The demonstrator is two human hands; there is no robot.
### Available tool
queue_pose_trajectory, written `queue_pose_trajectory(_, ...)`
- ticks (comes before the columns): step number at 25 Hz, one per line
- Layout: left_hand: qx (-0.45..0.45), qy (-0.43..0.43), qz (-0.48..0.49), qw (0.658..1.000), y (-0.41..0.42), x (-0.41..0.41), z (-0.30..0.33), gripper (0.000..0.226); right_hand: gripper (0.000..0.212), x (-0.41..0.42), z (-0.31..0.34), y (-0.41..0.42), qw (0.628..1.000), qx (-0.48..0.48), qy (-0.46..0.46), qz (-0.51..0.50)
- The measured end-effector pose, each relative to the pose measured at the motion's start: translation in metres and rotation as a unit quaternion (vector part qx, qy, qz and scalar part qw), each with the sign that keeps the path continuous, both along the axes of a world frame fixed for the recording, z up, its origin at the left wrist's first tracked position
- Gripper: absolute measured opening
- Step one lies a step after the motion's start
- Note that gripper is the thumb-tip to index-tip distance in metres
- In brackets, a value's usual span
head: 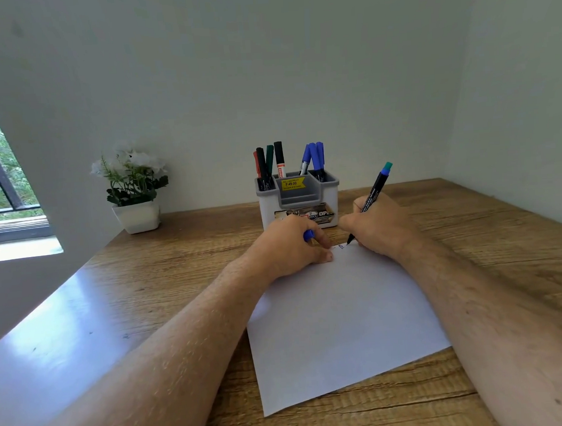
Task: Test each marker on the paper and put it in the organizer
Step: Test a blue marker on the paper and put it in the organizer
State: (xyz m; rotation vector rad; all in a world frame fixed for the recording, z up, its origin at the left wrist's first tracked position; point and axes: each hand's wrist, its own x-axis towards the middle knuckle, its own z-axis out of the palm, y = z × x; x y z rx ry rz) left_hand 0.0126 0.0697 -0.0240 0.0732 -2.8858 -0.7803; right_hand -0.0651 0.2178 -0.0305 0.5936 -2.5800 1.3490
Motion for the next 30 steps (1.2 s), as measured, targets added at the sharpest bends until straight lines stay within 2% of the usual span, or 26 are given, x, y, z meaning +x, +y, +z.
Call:
queue_pose_trajectory(5, -0.005, 0.02, 0.003, 1.0, -0.001, 0.002, -0.001, 0.026, 0.027, 0.001, 0.001, 0.002, 1.0, 0.008, 0.003, -0.005)
queue_pose_trajectory(7, 0.025, 0.047, 0.019, 0.998, -0.004, 0.004, 0.0, 0.027, 0.023, 0.002, 0.003, -0.001, 0.999, -0.04, -0.006, 0.018)
queue_pose_trajectory(8, 0.072, 0.057, 0.027, 0.995, -0.007, 0.004, 0.001, 0.027, 0.021, 0.002, 0.005, -0.002, 0.994, -0.09, -0.029, 0.046)
queue_pose_trajectory(11, 0.212, 0.107, 0.041, 0.97, -0.012, 0.006, 0.009, 0.021, 0.019, 0.002, 0.01, -0.003, 0.946, -0.25, -0.13, 0.163)
queue_pose_trajectory(14, 0.21, 0.142, 0.053, 0.966, -0.015, 0.007, 0.011, 0.013, 0.006, 0.004, 0.012, -0.005, 0.903, -0.325, -0.179, 0.215)
queue_pose_trajectory(16, 0.193, 0.141, 0.05, 0.97, -0.013, 0.007, 0.01, 0.009, 0.02, 0.004, 0.012, -0.005, 0.883, -0.362, -0.201, 0.223)
queue_pose_trajectory(24, 0.175, 0.138, 0.029, 0.974, -0.01, 0.008, 0.008, 0.017, 0.018, 0.005, 0.012, -0.008, 0.887, -0.352, -0.205, 0.217)
queue_pose_trajectory(27, 0.164, 0.135, 0.014, 0.977, -0.01, 0.007, 0.007, 0.016, 0.008, 0.006, 0.012, -0.008, 0.886, -0.349, -0.211, 0.219)
queue_pose_trajectory(30, 0.214, 0.141, 0.015, 0.966, -0.01, 0.004, 0.006, 0.016, 0.014, 0.006, 0.011, -0.009, 0.893, -0.336, -0.204, 0.218)
